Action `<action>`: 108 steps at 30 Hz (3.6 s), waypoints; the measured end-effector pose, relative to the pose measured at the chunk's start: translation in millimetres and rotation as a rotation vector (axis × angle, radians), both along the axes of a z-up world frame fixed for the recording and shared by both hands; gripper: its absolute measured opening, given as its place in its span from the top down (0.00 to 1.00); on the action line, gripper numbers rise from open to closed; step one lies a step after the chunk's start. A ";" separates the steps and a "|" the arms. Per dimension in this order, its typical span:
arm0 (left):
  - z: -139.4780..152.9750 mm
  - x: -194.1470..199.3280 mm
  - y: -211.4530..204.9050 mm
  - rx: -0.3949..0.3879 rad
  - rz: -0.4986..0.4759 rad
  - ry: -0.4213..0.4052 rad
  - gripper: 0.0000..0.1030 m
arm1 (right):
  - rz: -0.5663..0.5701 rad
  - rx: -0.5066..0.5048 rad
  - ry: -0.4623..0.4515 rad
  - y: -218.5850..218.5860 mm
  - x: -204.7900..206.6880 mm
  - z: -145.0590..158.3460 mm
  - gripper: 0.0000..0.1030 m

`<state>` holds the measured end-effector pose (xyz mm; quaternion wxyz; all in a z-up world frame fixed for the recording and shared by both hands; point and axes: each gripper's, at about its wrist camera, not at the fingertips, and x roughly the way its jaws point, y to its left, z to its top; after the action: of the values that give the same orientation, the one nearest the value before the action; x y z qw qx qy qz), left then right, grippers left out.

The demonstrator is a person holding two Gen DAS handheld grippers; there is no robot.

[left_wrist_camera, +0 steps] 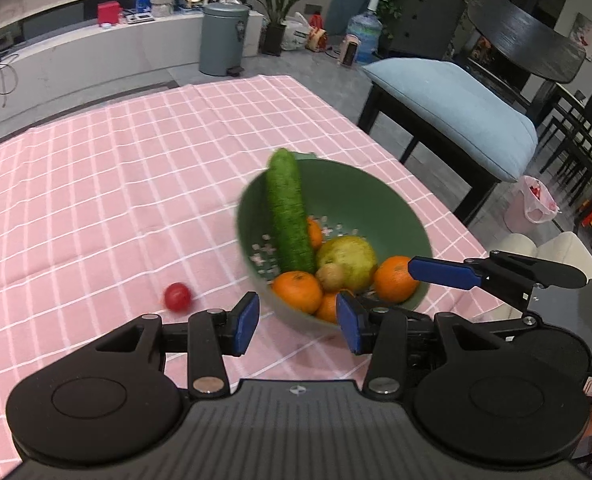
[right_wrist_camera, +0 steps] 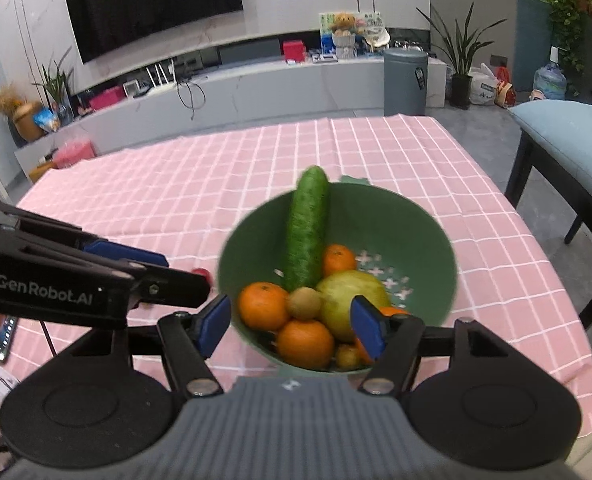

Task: Organize fruits
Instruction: 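Grasp the red tomato with the right tool while the left tool grasps a kiwi, then lower the tomato and kiwi into the colander and open both tools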

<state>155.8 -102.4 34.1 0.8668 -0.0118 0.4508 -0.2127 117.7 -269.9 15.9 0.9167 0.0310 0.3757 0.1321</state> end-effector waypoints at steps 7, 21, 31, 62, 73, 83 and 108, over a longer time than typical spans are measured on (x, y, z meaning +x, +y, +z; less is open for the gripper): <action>-2.7 -13.0 46.3 0.007 0.071 -0.019 0.49 | 0.054 0.009 -0.039 34.5 -7.0 0.5 0.38; -36.2 -17.6 119.3 -0.042 0.236 0.027 0.49 | 0.206 -0.091 -0.086 102.1 -7.3 -15.5 0.44; -70.5 2.3 126.4 -0.058 0.243 0.078 0.49 | 0.321 -0.219 -0.113 129.4 5.6 -34.4 0.55; -108.3 36.9 125.2 -0.027 0.253 0.104 0.73 | 0.453 -0.556 -0.141 166.9 54.4 -86.6 0.63; -105.7 35.4 129.9 -0.033 0.263 0.096 0.73 | 0.470 -0.580 -0.100 173.7 69.0 -96.1 0.70; -105.3 34.9 128.7 -0.032 0.261 0.088 0.73 | 0.457 -0.552 -0.079 172.5 73.1 -94.9 0.76; -97.0 10.1 120.9 -0.011 0.219 0.091 0.71 | 0.270 -0.211 -0.080 108.1 43.8 -13.3 0.76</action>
<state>166.0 18.5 -62.8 0.8635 -0.0753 0.4845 -0.1182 161.5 -161.8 2.6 0.9032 -0.1213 0.3513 0.2149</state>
